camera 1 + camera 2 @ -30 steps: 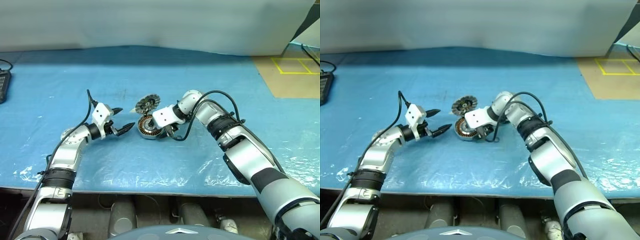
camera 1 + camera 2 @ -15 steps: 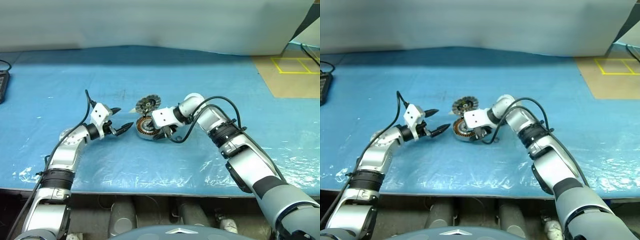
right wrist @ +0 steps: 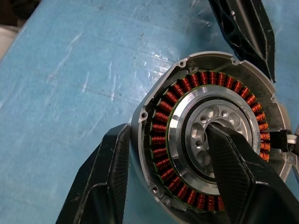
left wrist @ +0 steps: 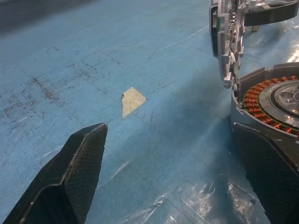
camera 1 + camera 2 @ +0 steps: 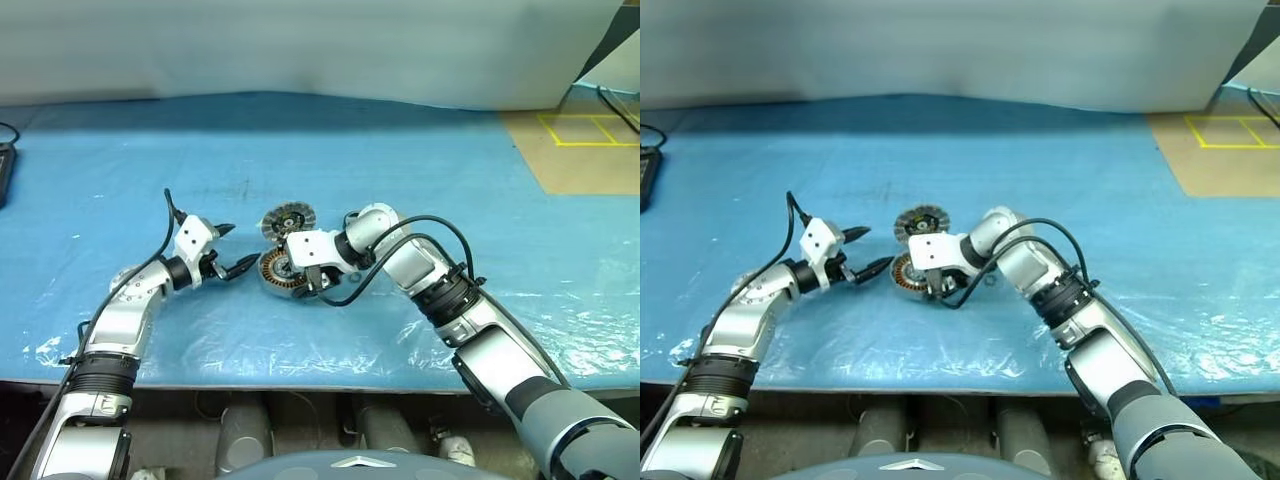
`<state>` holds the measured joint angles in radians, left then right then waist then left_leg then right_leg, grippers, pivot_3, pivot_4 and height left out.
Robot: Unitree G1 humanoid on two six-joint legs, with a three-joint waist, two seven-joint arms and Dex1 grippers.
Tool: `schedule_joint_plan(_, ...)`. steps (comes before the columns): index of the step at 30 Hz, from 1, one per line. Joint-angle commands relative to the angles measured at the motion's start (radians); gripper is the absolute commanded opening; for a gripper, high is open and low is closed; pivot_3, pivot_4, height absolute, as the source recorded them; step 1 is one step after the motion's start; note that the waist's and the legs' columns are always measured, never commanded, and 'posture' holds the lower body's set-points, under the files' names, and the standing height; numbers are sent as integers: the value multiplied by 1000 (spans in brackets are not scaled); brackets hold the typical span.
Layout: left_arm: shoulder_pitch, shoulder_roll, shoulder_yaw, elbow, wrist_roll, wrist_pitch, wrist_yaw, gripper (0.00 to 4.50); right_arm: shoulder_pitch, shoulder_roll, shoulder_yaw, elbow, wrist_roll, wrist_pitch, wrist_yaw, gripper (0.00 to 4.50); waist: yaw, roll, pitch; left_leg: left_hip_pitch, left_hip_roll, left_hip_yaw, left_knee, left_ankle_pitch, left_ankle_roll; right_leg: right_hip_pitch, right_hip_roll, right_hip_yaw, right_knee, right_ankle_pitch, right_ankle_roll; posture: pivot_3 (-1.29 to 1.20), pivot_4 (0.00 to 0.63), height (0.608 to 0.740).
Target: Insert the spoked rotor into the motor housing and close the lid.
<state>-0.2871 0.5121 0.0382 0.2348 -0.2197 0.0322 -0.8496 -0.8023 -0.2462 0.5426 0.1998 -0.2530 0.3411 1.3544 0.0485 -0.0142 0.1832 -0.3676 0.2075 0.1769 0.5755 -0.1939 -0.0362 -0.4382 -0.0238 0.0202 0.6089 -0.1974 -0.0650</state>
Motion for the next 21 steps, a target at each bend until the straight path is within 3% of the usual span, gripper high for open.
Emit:
schedule_joint_plan(1, 18, 15, 26, -57, -17, 6, 7, 4500, 33, 26, 60, -15, 15, 80, 2, 2190, -6, 0, 0, 0, 0, 0, 0, 0, 0, 0, 0, 0, 0, 0, 0, 0, 150, 740)
schedule_joint_plan(6, 29, 20, 30, -71, -19, 15, 14, 4500, 37, 9, 89, -17, 7, 89, -3, 2190, -8, 0, 0, 2, 0, 0, -1, 1, -1, 0, 0, 0, 0, 0, 0, 0, 150, 740)
schedule_joint_plan(7, 29, 21, 30, -71, -19, 16, 14, 4500, 36, 6, 90, -21, 9, 92, -3, 2931, -7, 0, 0, 2, 0, 0, -1, 1, -1, 1, 0, 1, 0, 0, 0, 0, 150, 740)
schedule_joint_plan(12, 21, 27, 32, -56, -18, 11, 13, 4500, 13, 23, 12, -102, 113, 213, -1, 4476, -7, 0, 0, 1, 0, 0, -1, 1, -1, 1, 0, 1, 0, 0, 0, 0, 150, 740)
schedule_joint_plan(21, -11, 17, 23, -19, -23, -8, -10, 4500, -13, -76, -148, -314, 306, 392, -13, 4476, 1, 0, 0, -1, -1, 0, -2, 2, -3, -1, 0, 1, -1, 0, 0, 0, 150, 740)
